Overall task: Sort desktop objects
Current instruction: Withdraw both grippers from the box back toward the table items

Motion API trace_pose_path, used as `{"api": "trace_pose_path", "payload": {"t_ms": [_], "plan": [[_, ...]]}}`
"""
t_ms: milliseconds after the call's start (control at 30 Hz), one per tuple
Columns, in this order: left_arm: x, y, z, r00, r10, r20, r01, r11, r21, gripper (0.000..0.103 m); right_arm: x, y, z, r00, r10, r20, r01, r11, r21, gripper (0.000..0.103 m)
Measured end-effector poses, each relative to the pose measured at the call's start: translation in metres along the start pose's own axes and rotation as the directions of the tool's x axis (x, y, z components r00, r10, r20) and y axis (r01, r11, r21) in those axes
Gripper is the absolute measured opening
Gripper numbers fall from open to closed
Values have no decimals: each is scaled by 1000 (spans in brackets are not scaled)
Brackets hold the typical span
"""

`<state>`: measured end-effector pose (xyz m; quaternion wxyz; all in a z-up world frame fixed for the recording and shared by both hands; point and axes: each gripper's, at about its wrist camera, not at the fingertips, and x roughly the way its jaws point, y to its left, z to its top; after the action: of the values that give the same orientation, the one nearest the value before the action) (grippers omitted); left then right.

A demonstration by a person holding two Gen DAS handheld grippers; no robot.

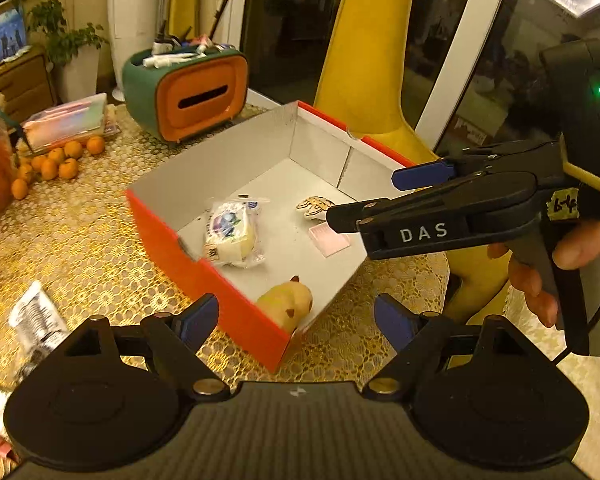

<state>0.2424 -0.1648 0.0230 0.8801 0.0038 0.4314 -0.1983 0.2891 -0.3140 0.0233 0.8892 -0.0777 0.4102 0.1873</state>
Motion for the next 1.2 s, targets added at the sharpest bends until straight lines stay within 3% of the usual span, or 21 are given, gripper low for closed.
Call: {"api": "trace_pose_path", "payload": {"t_ms": [567,800,1200], "plan": [[-70,36,-57,989,80,121,-77,997,-33,85,-45,80,-13,993,87,84,-82,995,-63,80],[-93,56,-85,979,121,166,-114,992,-54,85,-44,114,-22,990,113,84,-107,992,-72,80],[-100,100,-129,972,168,167,-148,981,-125,85,-30,158,-32,984,160,84,-153,985,-84,82]]}}
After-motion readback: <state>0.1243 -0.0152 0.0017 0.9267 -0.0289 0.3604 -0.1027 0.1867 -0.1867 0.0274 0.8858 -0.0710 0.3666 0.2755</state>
